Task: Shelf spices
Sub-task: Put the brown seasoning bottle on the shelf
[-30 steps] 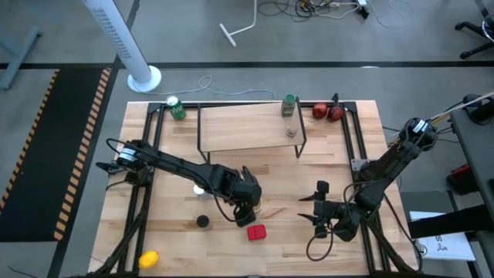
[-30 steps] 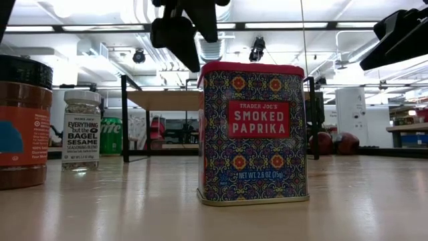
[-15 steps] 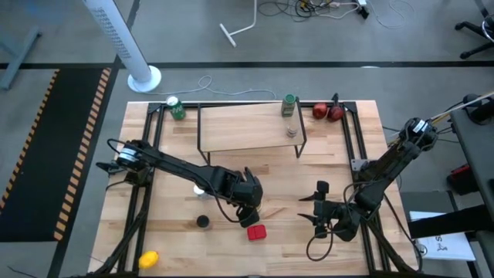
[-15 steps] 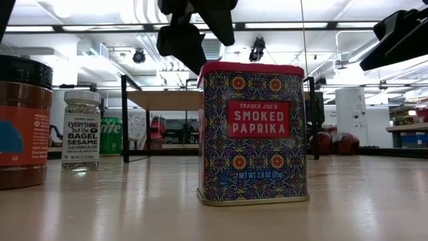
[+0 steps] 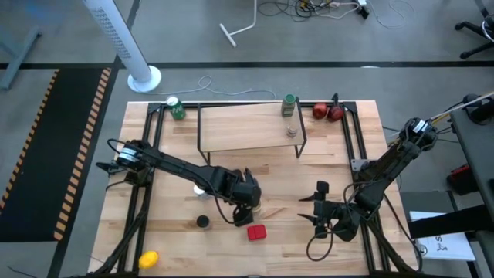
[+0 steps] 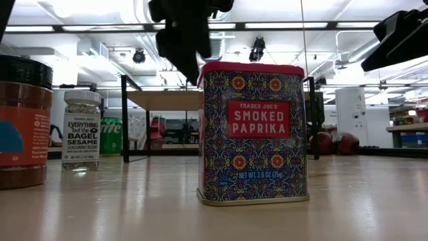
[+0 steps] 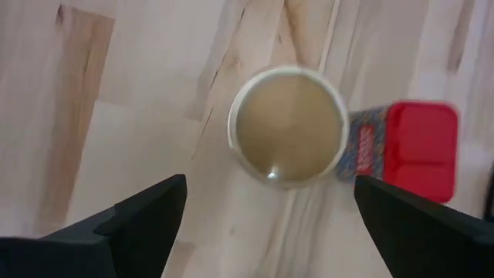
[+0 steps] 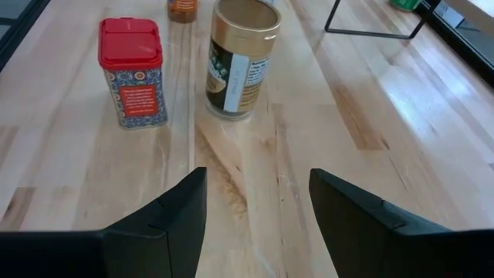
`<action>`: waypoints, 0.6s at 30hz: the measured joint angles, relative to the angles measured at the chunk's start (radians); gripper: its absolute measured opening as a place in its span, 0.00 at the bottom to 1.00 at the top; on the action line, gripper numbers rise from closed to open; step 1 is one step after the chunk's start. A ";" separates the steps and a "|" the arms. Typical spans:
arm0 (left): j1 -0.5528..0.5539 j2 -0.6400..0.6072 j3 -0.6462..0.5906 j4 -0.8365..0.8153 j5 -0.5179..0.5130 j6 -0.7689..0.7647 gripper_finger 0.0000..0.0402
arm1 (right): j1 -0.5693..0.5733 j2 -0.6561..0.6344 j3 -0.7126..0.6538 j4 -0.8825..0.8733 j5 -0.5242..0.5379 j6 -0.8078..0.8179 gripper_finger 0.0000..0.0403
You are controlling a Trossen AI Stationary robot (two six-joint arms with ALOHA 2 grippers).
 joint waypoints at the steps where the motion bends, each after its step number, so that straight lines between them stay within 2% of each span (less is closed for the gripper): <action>1: -0.002 0.000 -0.003 -0.008 -0.003 0.019 0.90 | 0.000 0.000 0.000 0.000 -0.003 -0.002 0.51; 5: -0.011 0.000 -0.030 -0.030 -0.016 0.044 0.89 | -0.001 0.000 -0.004 0.026 -0.009 0.006 0.51; 10: -0.016 0.000 -0.084 -0.026 -0.053 -0.003 0.88 | -0.028 0.000 -0.004 0.061 -0.017 0.006 0.51; 18: -0.025 0.000 -0.131 0.092 -0.063 -0.035 0.87 | -0.211 0.007 0.062 0.060 -0.280 -0.070 0.51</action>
